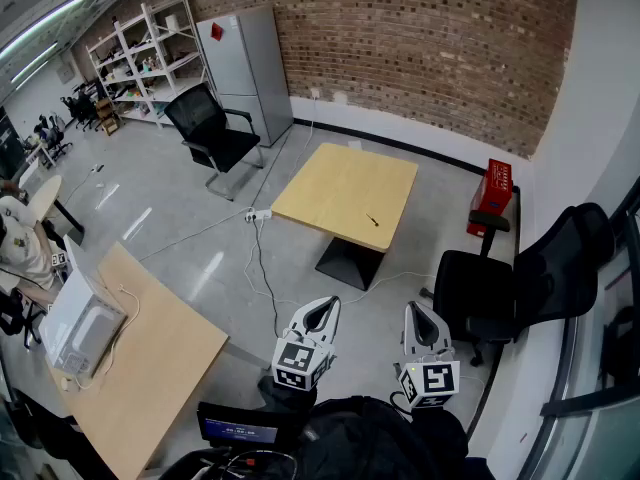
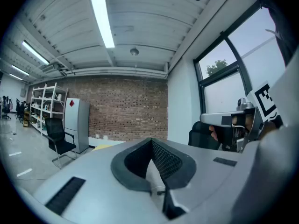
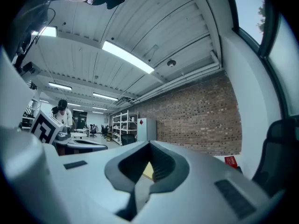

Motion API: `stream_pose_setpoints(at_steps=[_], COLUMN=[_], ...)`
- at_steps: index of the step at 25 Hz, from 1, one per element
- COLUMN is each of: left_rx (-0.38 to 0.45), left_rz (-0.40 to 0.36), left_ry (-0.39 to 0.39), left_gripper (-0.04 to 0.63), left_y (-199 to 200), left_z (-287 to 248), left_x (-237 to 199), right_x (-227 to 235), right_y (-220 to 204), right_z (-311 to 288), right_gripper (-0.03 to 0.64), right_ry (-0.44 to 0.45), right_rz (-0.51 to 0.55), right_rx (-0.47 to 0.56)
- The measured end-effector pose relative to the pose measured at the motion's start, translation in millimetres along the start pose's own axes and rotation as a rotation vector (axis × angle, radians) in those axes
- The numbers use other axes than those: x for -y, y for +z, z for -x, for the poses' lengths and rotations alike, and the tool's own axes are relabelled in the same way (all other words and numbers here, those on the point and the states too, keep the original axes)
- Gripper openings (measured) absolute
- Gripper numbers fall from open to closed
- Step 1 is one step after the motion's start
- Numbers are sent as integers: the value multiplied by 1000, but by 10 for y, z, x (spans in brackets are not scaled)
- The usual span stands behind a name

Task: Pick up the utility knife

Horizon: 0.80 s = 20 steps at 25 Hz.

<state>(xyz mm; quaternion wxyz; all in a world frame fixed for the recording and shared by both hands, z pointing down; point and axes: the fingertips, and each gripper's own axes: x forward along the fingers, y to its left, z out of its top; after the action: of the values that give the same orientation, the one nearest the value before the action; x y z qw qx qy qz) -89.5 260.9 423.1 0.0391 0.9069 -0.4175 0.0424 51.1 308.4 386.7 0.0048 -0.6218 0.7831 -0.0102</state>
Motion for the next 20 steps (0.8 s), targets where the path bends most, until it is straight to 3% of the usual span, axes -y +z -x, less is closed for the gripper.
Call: stream_pose_setpoints(at_steps=[20], left_rx=[-23], left_rz=[13], left_ry=[32], left_gripper=[-3], left_y=[-245], left_z=[-62], left_x=[481], right_x=[274], right_y=[-327], right_z=[282], right_gripper=[3], right_ry=[76], right_rz=[-54], right_rx=[-51])
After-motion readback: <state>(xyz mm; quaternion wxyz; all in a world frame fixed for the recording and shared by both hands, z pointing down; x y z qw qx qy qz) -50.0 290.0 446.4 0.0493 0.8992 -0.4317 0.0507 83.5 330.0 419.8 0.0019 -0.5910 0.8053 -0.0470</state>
